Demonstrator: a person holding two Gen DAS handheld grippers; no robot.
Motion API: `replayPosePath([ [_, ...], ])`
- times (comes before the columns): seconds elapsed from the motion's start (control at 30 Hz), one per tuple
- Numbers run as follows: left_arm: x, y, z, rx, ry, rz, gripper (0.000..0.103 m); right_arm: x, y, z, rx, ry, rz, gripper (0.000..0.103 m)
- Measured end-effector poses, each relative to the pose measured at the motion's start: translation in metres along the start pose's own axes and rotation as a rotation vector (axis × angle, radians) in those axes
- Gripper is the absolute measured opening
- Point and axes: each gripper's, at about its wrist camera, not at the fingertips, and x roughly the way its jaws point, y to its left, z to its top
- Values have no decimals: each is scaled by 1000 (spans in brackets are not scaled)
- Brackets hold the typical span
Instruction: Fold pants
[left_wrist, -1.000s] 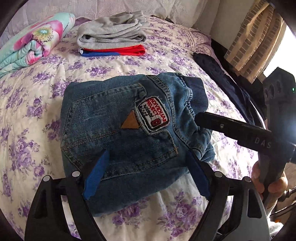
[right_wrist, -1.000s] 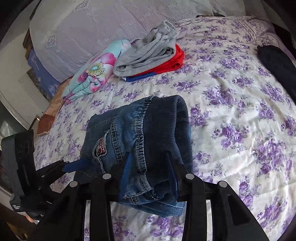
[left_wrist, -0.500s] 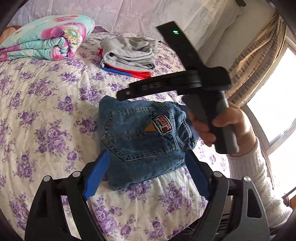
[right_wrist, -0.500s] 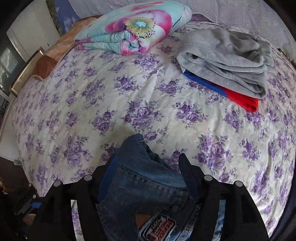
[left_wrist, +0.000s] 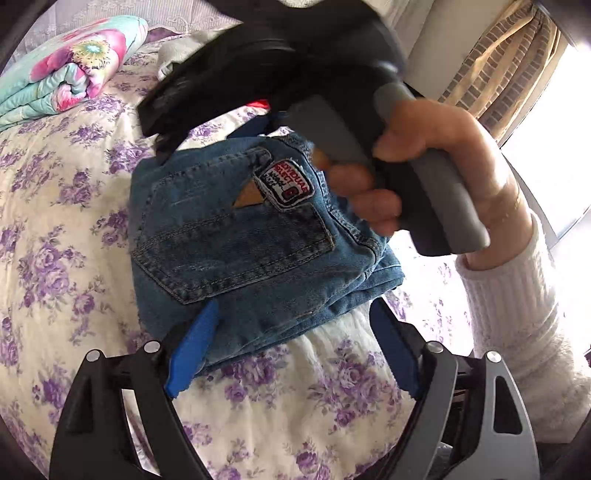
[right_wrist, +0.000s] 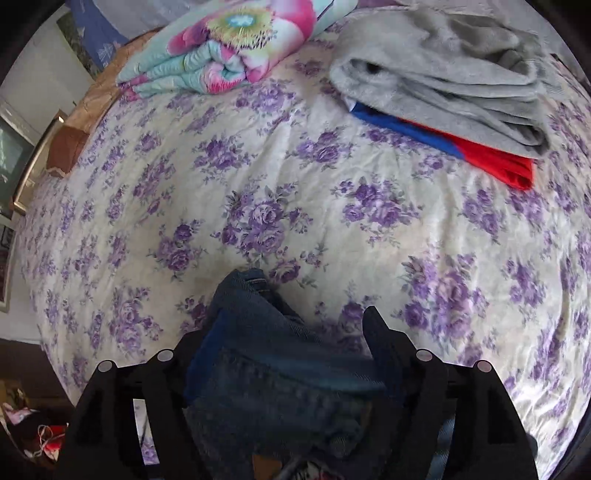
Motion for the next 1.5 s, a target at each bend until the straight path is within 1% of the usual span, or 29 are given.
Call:
replayPosePath([
  [0.03,-11,4,-1,-10,-24,4,81,-27,-4,-14,0,-72,9,76],
  [0.1,-28,19,0,-60,-62,16,81,-72,-11,-49,10,-209,-18,79],
  [0.13,-33,29,1,-101,-69,30,81,-90,-16,-70,26,-270,-41,84],
  [0.2,-34,53,3,-186,-62,70,82,-114,-30,-104,74,-358,-71,89],
  [0.27,-22,73,8,-273,-20,84,82,-122,-42,-138,137,-397,-85,89],
  [0.33,-6,92,8,-349,36,69,82,-124,-52,-168,198,-414,-79,89],
  [0.43,13,104,5,-384,80,72,82,-120,-64,-199,263,-413,-106,89],
  [0.5,18,103,4,-391,81,66,82,-114,-70,-208,291,-397,-131,89],
  [0.6,21,102,4,-396,73,79,87,-110,-75,-218,319,-387,-120,89],
  [0.7,28,103,6,-414,68,70,93,-104,-77,-223,340,-385,-86,89],
  [0.77,35,104,10,-416,58,58,96,-98,-77,-222,352,-374,-33,89],
  [0.8,39,102,12,-414,53,54,98,-93,-79,-219,368,-364,12,89],
  [0.87,45,98,16,-405,42,45,98,-81,-82,-212,406,-336,92,89],
  [0.93,46,94,18,-404,32,7,96,-70,-87,-204,456,-313,128,89],
  [0.97,46,91,18,-399,30,-36,95,-67,-90,-201,485,-307,124,89],
  [1.0,45,87,18,-394,26,-54,89,-64,-94,-196,510,-307,121,89],
  [1.07,42,81,16,-372,9,-30,87,-59,-97,-188,535,-320,145,89],
  [1.13,41,82,14,-369,0,-39,85,-52,-101,-178,553,-326,155,89],
  [1.2,41,87,11,-380,-1,-74,84,-40,-107,-169,569,-292,119,89],
  [1.23,43,90,11,-385,5,-93,84,-31,-110,-169,583,-260,111,92],
  [1.27,44,93,10,-389,13,-110,84,-23,-114,-171,600,-230,129,95],
  [1.33,46,95,9,-379,26,-122,84,-7,-117,-179,627,-176,207,96],
  [1.4,48,95,9,-364,32,-123,85,-6,-119,-186,634,-191,252,97],
  [1.5,52,94,12,-362,36,-126,85,-2,-121,-181,644,-179,295,98],
])
